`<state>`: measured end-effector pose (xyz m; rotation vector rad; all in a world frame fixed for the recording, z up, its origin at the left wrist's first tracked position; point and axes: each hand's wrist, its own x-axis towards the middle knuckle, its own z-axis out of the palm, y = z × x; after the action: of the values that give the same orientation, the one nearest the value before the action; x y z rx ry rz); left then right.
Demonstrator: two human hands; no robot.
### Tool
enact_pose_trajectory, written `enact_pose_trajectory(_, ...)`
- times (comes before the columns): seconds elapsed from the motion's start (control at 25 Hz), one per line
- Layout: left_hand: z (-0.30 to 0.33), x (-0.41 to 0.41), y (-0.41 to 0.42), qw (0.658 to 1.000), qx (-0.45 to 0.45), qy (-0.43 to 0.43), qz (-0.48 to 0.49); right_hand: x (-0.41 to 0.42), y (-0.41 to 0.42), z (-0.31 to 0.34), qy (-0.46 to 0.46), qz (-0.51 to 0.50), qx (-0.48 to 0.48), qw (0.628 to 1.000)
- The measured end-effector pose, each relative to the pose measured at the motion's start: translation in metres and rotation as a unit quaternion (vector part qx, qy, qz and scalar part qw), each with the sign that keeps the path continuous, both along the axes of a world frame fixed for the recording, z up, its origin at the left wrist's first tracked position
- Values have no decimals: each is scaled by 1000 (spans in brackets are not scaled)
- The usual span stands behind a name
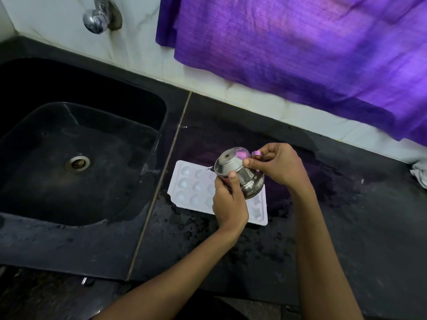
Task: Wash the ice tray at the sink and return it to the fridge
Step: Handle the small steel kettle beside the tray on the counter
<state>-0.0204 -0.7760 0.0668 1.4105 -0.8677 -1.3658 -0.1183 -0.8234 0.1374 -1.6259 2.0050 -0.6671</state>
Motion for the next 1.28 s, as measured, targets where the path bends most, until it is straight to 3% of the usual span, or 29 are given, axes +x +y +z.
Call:
enact_pose_trajectory(0.44,0,-1,-3,1000,-1,-4,9,2,-1,1,-21,1,13,1000)
enact_pose_trajectory(0.84,1,-3,2,993,-91,-57,46,-2,14,1,-156,6,-51,986)
enact_pose_trajectory(1.28,-2,-5,20,998,-38,-30,35,5,27,4,-36,6,-33,999)
